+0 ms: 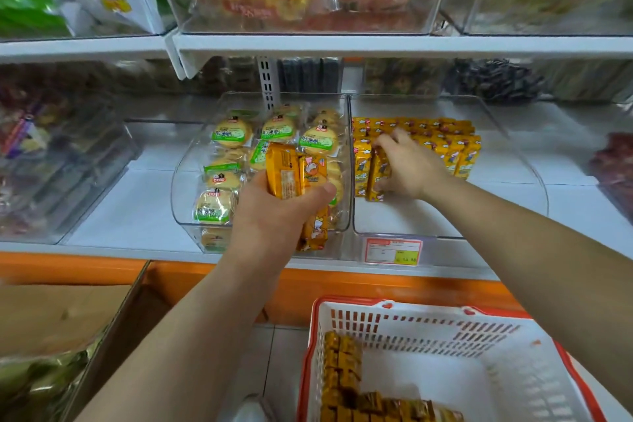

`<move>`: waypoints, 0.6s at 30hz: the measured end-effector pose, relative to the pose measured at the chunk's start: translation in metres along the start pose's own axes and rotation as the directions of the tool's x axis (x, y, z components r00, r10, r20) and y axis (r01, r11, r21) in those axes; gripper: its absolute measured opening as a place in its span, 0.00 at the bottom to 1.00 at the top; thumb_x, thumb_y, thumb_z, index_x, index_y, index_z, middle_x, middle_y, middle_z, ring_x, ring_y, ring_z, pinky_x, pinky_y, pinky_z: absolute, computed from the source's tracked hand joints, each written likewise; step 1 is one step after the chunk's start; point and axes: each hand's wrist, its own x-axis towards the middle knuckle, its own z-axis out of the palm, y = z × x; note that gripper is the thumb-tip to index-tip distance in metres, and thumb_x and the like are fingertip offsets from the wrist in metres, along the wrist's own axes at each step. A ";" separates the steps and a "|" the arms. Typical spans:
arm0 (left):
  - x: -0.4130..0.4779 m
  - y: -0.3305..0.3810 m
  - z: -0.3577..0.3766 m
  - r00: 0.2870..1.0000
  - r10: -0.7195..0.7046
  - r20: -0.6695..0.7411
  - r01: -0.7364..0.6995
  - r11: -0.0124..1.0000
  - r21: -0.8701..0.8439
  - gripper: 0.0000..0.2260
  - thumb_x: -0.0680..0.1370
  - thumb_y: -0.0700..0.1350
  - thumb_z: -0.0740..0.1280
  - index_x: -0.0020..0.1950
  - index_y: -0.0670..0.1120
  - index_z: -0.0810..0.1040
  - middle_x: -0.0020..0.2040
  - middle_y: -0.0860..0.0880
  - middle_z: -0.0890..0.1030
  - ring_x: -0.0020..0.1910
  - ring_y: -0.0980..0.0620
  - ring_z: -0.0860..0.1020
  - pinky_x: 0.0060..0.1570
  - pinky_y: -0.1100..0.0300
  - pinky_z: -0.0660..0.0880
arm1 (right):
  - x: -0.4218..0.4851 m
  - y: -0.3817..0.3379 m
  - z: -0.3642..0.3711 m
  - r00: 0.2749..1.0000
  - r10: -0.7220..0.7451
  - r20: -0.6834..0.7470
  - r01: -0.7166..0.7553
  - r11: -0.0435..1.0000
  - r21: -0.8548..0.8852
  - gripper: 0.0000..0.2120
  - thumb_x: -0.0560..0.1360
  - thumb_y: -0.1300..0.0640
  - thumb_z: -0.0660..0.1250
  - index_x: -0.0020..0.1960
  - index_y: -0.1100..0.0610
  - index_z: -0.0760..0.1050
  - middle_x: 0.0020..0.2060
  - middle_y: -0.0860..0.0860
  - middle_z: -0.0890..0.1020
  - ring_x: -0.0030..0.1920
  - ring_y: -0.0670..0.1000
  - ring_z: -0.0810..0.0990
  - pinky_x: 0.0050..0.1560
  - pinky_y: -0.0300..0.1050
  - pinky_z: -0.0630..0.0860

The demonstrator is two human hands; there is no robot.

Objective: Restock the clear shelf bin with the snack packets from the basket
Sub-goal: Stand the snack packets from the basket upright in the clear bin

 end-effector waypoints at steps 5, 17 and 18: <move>-0.001 0.000 0.003 1.000 -0.009 0.007 0.009 1.000 0.012 0.13 0.72 0.51 0.78 0.53 0.53 0.81 0.45 0.50 0.87 0.46 0.49 0.87 0.49 0.44 0.84 | 0.006 -0.001 -0.001 0.998 -0.004 -0.067 -0.004 0.993 -0.122 0.38 0.64 0.41 0.80 0.68 0.49 0.67 0.62 0.54 0.72 0.58 0.59 0.78 0.46 0.52 0.77; -0.001 0.002 0.010 0.999 -0.031 0.013 0.031 1.000 -0.002 0.11 0.72 0.51 0.79 0.52 0.53 0.82 0.45 0.50 0.88 0.47 0.46 0.87 0.49 0.40 0.84 | 0.003 0.003 -0.012 0.998 0.003 -0.068 -0.012 0.991 -0.133 0.44 0.62 0.37 0.79 0.70 0.50 0.66 0.64 0.55 0.71 0.61 0.60 0.76 0.51 0.55 0.78; -0.001 0.003 0.011 0.999 -0.040 0.018 0.041 0.999 -0.017 0.12 0.72 0.50 0.79 0.52 0.52 0.82 0.46 0.50 0.88 0.48 0.45 0.87 0.49 0.39 0.83 | -0.001 0.003 -0.018 0.997 0.016 -0.071 -0.024 0.994 -0.104 0.44 0.62 0.37 0.79 0.71 0.50 0.66 0.65 0.55 0.71 0.62 0.60 0.76 0.53 0.55 0.77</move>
